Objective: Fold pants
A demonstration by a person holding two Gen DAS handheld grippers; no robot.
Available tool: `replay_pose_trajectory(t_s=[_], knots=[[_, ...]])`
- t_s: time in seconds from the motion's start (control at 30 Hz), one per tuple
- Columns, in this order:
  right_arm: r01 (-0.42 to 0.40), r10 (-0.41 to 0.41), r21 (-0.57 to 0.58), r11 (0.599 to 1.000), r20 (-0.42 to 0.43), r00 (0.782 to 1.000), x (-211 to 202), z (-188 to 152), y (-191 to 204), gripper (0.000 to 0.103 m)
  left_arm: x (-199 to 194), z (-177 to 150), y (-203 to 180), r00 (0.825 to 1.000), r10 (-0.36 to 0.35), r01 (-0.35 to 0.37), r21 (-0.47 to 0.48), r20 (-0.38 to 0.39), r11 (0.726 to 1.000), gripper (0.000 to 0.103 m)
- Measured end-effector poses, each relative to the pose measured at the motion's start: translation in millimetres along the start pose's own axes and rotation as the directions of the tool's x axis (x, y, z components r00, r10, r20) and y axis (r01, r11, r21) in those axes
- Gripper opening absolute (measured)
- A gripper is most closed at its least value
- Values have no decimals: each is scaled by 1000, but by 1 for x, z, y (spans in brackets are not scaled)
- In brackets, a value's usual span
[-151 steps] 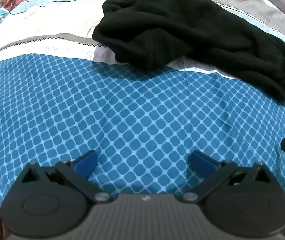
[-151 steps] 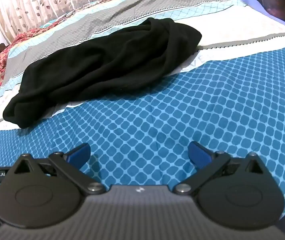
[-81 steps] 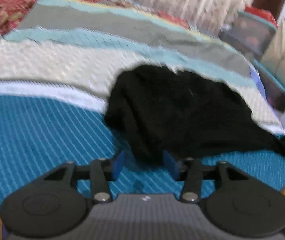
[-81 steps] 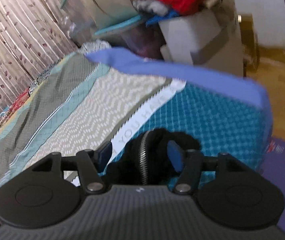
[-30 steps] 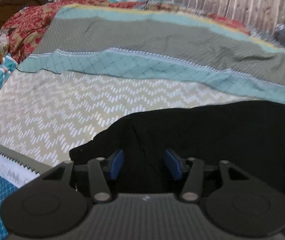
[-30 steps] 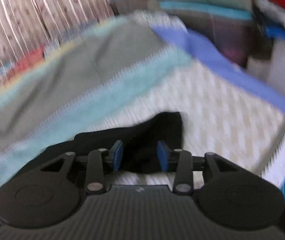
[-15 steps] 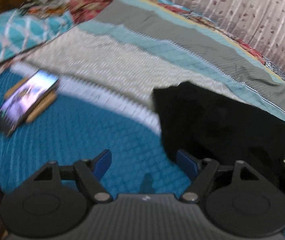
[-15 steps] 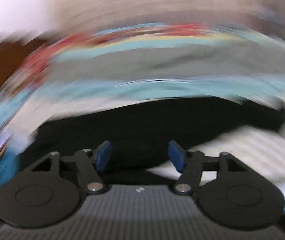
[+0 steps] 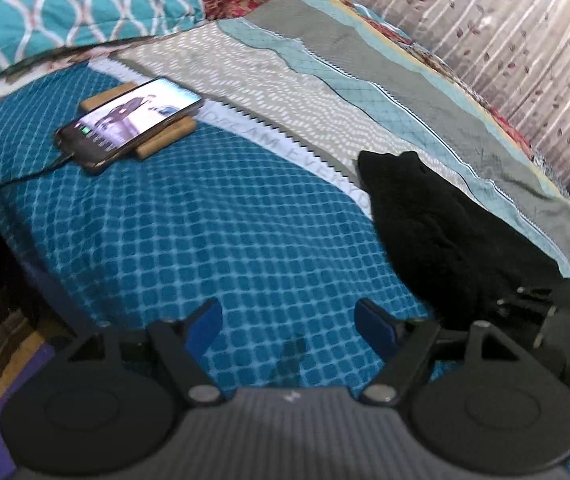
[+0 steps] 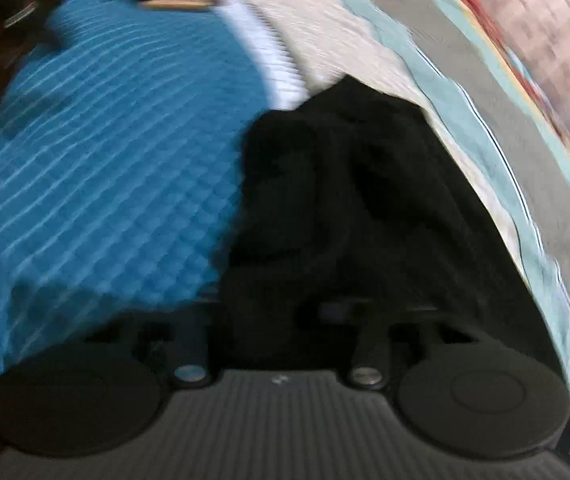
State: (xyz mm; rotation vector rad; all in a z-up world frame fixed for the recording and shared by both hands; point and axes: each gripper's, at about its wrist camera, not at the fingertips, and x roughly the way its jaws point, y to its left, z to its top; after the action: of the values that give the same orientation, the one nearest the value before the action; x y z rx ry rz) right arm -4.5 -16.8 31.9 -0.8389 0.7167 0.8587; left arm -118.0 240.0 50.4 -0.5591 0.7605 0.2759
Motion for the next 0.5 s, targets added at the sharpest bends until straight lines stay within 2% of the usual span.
replay_pose_trajectory(t_s=[0.03,0.07,0.1,0.13,0.17,0.2,0.23,0.27,0.3,0.33,0.37,0.4,0.43,0.47,0.5], knots=[[-25,25,93,995,2,1000,-4,6,-19,12,1,1,4,1000,-1,1,-8,4,1000,75],[-100,97,236,967,26,995,-10,13,-44,12,1,2,7,1000,-1,1,-17,10,1000,75],[-177,162,378,908,72,984,-19,18,-68,12,2,4,12,1000,-3,4,-30,18,1000,75],[-276,225,514,812,161,961,-31,20,-93,12,2,5,15,1000,-6,7,-43,24,999,75],[-400,280,610,684,288,916,-43,17,-115,12,3,7,19,1000,-11,12,-57,28,998,75],[-532,313,654,538,431,847,-54,11,-131,12,4,8,22,999,-18,20,-75,31,997,75],[-625,310,660,417,543,781,-58,1,-146,12,7,9,25,999,-28,31,-96,28,995,75],[-679,287,662,317,615,734,-55,-10,-158,17,9,9,27,999,-37,40,-112,23,993,75],[-691,259,682,238,641,722,-46,-24,-165,28,13,10,29,999,-48,50,-125,15,991,75],[-654,244,731,196,609,754,-33,-34,-169,43,16,10,27,998,-58,59,-128,8,990,76],[-530,231,826,191,487,842,-13,-42,-173,73,18,11,24,998,-64,64,-122,6,990,76],[-362,192,907,215,324,926,0,-49,-169,74,19,13,20,997,-72,72,-107,7,992,77],[-242,148,936,255,209,966,9,-53,-166,67,20,15,14,996,-88,88,-91,9,992,77],[-207,129,931,300,176,976,15,-55,-161,66,21,16,8,994,-107,108,-82,9,991,79],[-213,129,923,321,181,975,17,-54,-154,66,25,19,2,990,-139,139,-78,5,987,82]])
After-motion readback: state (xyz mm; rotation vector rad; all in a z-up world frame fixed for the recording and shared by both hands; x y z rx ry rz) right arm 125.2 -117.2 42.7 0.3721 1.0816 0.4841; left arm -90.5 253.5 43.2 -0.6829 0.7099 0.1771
